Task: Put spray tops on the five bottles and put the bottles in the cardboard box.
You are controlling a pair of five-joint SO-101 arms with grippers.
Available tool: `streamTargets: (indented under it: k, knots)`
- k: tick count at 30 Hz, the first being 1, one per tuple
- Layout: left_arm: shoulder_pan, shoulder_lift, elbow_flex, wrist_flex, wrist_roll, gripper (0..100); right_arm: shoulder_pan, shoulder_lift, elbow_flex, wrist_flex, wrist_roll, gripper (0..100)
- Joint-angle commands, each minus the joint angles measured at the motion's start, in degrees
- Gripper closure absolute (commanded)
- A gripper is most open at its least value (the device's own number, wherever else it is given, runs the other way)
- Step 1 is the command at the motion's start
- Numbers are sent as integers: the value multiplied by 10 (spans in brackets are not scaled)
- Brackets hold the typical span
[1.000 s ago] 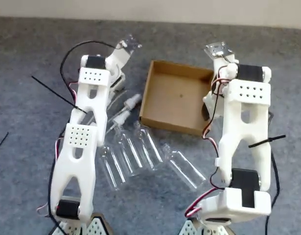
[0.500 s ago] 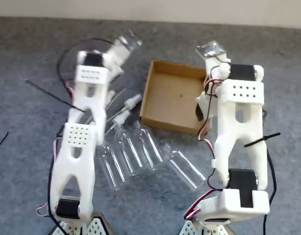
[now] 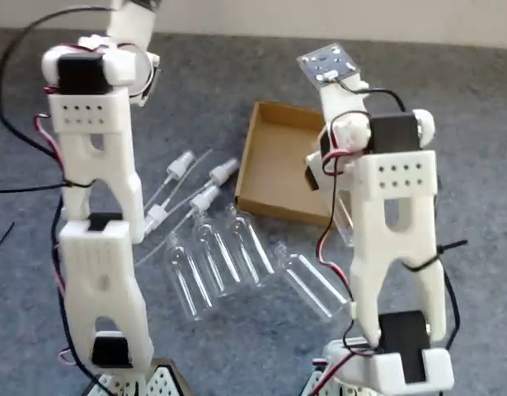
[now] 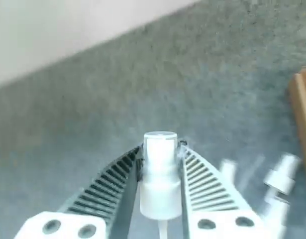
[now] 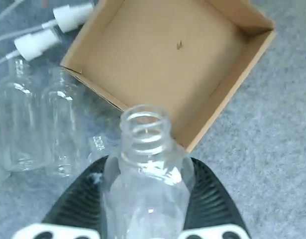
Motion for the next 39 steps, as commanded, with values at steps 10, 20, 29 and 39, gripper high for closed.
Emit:
streamTargets:
  k: [10,20,29,39]
  knots:
    - [152,-602,565,4,41,955,3,-266,231,-106,-13,995]
    - [287,-691,637,-286,151,958,-104,-493,660,-504,-107,995]
    - [345,-691,706,-558,151,959,-145,-536,811,-753,-128,992]
    - [346,-690,734,-571,152,959,-201,-712,858,-705,-132,993]
